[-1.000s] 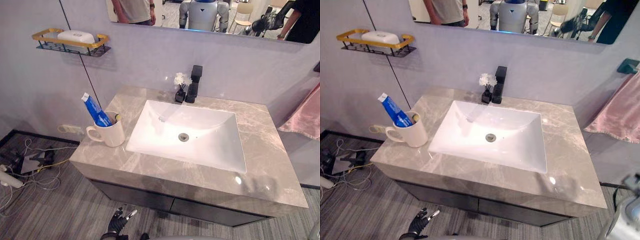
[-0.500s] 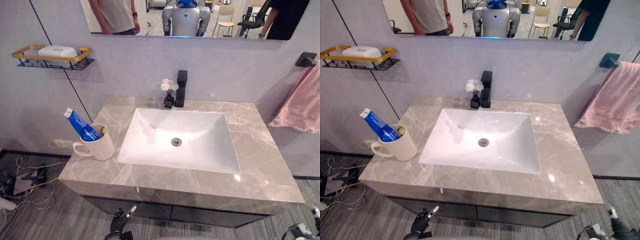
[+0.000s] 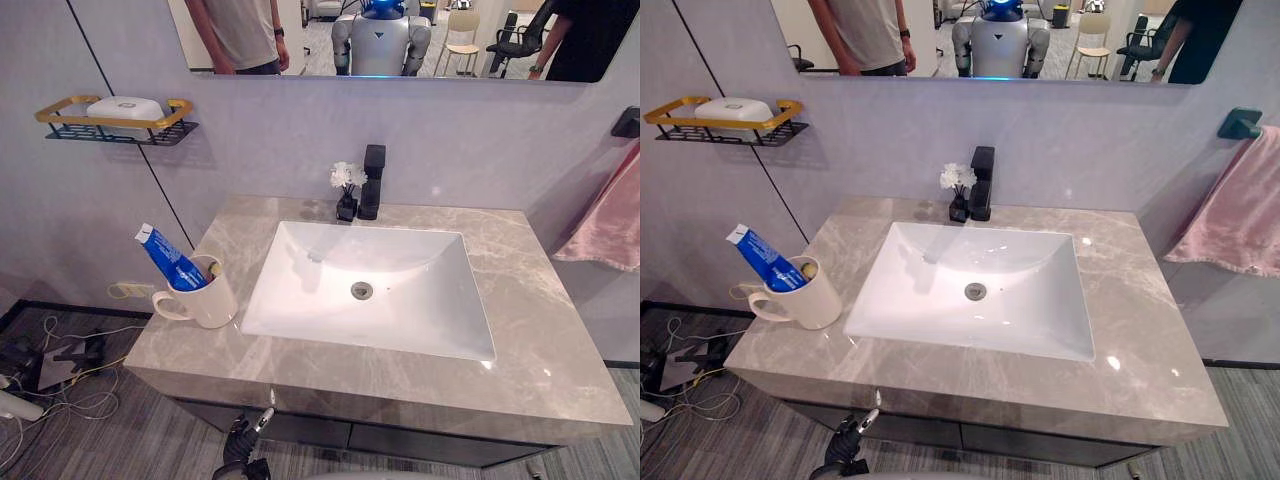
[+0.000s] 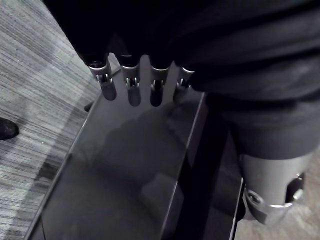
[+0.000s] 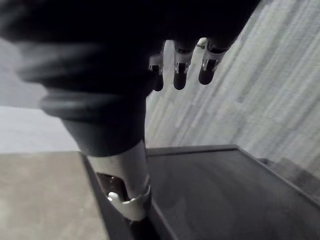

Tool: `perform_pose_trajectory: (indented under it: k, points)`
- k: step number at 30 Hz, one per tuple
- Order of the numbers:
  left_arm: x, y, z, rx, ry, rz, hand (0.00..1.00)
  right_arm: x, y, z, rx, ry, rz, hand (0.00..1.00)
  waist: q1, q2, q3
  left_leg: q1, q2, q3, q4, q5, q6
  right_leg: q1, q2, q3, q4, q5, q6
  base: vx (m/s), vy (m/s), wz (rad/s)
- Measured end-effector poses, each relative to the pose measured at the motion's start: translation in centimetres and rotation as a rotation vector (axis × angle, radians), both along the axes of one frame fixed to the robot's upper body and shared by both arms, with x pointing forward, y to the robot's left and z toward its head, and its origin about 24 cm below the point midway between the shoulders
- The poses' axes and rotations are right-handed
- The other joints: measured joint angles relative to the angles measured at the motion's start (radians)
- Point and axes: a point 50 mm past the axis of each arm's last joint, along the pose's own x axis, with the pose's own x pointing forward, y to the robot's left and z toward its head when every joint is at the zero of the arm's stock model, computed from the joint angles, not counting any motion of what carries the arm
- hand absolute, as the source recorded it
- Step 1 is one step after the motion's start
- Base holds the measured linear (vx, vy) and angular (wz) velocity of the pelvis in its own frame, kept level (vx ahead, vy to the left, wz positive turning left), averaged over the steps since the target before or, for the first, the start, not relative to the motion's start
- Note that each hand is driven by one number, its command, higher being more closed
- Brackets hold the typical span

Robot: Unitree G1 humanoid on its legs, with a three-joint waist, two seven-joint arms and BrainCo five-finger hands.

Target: Organize washtable

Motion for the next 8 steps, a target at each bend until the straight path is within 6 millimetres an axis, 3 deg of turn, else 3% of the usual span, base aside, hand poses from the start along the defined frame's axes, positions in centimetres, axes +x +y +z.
perform_pose_trajectory:
  k: [8]
  points:
    - [0.3,0.4,-0.1,0.011,0.006,-0.050,0.00,0.3,3.3,-1.8,0.133,0.085,0.233,0.00,0.018,-0.009,0.006,-0.012,-0.025,-0.079,0.006,0.018,0.014,0.024,-0.014,-0.066,-0.019,-0.006,0.007,0.03,0.000,0.24]
